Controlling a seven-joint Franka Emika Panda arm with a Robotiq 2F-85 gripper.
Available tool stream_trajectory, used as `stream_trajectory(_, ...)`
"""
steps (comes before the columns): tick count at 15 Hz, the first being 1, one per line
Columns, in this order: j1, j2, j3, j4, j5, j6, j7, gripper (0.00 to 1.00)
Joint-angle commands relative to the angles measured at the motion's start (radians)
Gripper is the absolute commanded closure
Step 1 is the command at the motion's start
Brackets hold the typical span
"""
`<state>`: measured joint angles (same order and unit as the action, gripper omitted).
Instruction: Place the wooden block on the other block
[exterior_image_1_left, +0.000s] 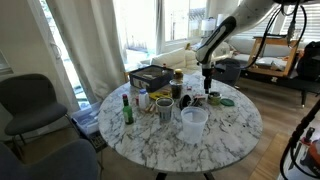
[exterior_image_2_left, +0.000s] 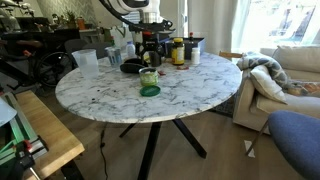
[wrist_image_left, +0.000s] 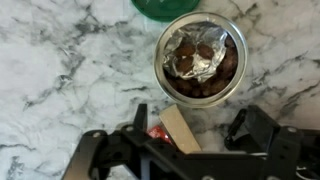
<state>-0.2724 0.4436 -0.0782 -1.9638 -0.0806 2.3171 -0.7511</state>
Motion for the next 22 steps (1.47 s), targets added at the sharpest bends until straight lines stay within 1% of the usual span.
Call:
stream_trajectory(1, -0.006, 0.030, 0.011, 0.007, 0.020, 0.029, 0.005, 0.00)
stream_trajectory(7, -0.006, 0.069, 0.007, 0.010, 0.004, 0.025, 0.014, 0.00)
stream_trajectory(10, 0.019, 0.053, -0.021, 0.006, -0.064, -0.040, 0.036, 0.00)
stream_trajectory(14, 0.030, 0.043, -0.050, -0.008, -0.170, -0.085, 0.038, 0.00)
stream_trajectory(18, 0.031, 0.042, -0.071, -0.022, -0.249, -0.141, 0.036, 0.00)
stream_trajectory(20, 0.026, 0.039, -0.081, -0.028, -0.288, -0.157, 0.032, 0.00)
stream_trajectory(22, 0.012, 0.032, -0.074, -0.031, -0.278, -0.121, 0.028, 0.00)
